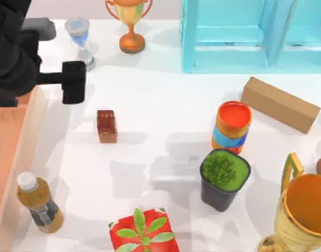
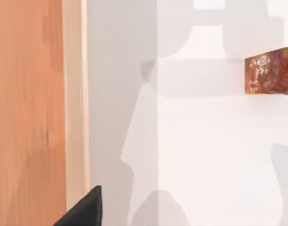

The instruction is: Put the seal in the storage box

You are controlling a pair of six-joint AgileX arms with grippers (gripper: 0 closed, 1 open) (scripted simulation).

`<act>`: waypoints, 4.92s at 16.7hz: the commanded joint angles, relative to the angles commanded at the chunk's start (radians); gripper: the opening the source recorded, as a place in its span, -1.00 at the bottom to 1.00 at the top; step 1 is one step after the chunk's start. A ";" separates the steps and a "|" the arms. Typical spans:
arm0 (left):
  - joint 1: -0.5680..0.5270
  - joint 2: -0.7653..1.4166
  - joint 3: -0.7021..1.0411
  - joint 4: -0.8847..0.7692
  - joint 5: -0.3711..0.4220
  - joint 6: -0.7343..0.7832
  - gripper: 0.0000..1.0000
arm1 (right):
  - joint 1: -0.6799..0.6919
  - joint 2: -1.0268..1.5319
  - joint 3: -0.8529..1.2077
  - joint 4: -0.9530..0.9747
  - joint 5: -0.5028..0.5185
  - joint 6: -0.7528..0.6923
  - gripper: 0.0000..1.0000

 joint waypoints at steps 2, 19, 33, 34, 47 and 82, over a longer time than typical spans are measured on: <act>-0.032 0.163 0.135 -0.103 0.000 -0.030 1.00 | 0.000 0.000 0.000 0.000 0.000 0.000 1.00; -0.138 0.632 0.669 -0.394 0.015 -0.139 1.00 | 0.000 0.000 0.000 0.000 0.000 0.000 1.00; -0.141 0.705 0.386 -0.041 0.015 -0.138 1.00 | 0.000 0.000 0.000 0.000 0.000 0.000 1.00; -0.141 0.705 0.386 -0.041 0.015 -0.138 1.00 | 0.000 0.000 0.000 0.000 0.000 0.000 1.00; -0.141 0.705 0.386 -0.041 0.015 -0.138 -0.81 | 0.000 0.000 0.000 0.000 0.000 0.000 1.00; 0.133 0.479 0.518 -0.400 0.015 0.149 -1.00 | 0.000 0.000 0.000 0.000 0.000 0.000 1.00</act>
